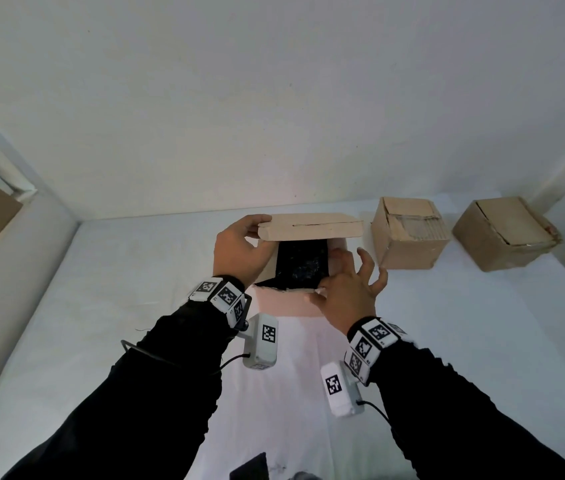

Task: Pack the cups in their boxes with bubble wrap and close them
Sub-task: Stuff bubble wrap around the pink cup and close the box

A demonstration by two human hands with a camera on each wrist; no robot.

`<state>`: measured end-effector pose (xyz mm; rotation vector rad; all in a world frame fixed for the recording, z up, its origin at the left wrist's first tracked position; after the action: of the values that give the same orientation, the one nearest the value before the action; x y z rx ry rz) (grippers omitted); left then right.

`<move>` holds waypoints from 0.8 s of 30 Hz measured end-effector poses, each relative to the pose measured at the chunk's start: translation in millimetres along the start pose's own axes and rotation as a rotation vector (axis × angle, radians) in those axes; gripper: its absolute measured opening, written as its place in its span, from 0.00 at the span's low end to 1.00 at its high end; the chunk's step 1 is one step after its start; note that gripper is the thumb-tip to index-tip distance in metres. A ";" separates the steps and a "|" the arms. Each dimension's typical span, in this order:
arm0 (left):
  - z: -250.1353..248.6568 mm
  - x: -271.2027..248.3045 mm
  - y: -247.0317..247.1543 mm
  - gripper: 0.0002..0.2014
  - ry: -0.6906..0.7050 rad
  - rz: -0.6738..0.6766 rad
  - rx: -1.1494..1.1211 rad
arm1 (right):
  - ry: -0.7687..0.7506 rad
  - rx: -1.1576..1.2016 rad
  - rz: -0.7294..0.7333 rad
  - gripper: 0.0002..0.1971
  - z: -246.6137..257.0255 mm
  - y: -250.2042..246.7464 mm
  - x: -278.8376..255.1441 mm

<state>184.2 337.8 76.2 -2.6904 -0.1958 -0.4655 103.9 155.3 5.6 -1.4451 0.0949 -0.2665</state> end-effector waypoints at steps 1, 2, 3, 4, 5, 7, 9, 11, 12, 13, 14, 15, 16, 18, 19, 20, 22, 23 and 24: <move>0.1 -1.6 0.3 0.14 0.011 0.009 0.008 | 0.019 0.035 0.012 0.11 -2.0 2.3 1.6; 1.4 -2.8 0.6 0.15 0.016 0.018 0.018 | 0.032 0.059 0.015 0.09 -3.5 3.8 3.0; 3.1 -3.8 1.2 0.15 0.017 0.028 0.032 | 0.042 0.079 0.016 0.08 -5.2 5.7 3.7; 4.5 -4.4 1.6 0.14 0.016 0.039 0.048 | 0.054 0.100 0.014 0.06 -7.7 6.5 3.8; 5.5 -4.6 2.0 0.13 0.018 0.046 0.062 | 0.064 0.121 0.007 0.05 -11.2 5.7 3.6; 5.5 -4.2 1.3 0.12 0.023 0.044 0.064 | 0.061 0.126 -0.040 0.03 -18.5 0.3 4.0; 3.0 -4.1 0.2 0.09 0.019 0.027 0.043 | 0.028 0.086 -0.087 0.04 -23.2 -7.6 3.9; 0.6 -6.3 1.1 0.09 0.017 0.019 0.045 | -0.017 0.061 -0.101 0.02 -23.7 -13.3 3.6; -0.3 -8.1 1.9 0.10 0.016 0.017 0.050 | -0.029 0.057 -0.094 0.01 -23.0 -14.8 3.9; -0.6 -10.1 2.5 0.10 0.015 0.010 0.050 | -0.030 0.056 -0.078 0.01 -21.8 -14.8 4.6; 0.0 -12.0 2.6 0.10 0.019 -0.001 0.056 | -0.018 0.062 -0.058 0.02 -20.5 -14.1 5.3; 1.1 -13.8 3.1 0.09 0.030 -0.015 0.077 | 0.003 0.081 -0.036 0.03 -20.1 -11.7 5.7; 2.7 -15.6 4.1 0.10 0.040 -0.027 0.113 | 0.031 0.108 -0.014 0.05 -21.0 -9.0 5.6; 7.6 -18.4 7.0 0.12 0.011 -0.042 0.165 | 0.077 0.173 -0.005 0.07 -24.3 -6.4 5.4; 10.9 -18.9 8.2 0.12 -0.038 -0.048 0.146 | 0.075 0.181 -0.027 0.06 -26.0 -7.5 5.5; 14.2 -18.5 9.3 0.14 -0.100 -0.056 0.104 | 0.046 0.149 -0.064 0.05 -26.0 -10.1 6.1; 17.5 -16.7 11.8 0.20 -0.198 -0.062 0.063 | -0.061 0.018 -0.129 0.04 -20.6 -15.1 6.1; 16.1 -15.6 12.7 0.23 -0.213 -0.052 0.088 | -0.106 -0.049 -0.142 0.04 -16.8 -15.4 6.1; 14.4 -14.9 14.5 0.25 -0.213 -0.027 0.117 | -0.127 -0.096 -0.151 0.04 -13.7 -15.6 5.9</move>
<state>177.4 329.5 53.2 -2.6219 -0.3096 -0.1680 104.6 139.0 19.8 -1.5635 -0.1067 -0.2956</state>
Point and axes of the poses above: each hand's wrist, its own x-axis towards the middle knuckle, its own y-axis out of the palm, z = x × y, the point moved 7 cm from there along x, towards the middle knuckle, and after that the axes turned 8 degrees about -z, right-handed, at the moved point
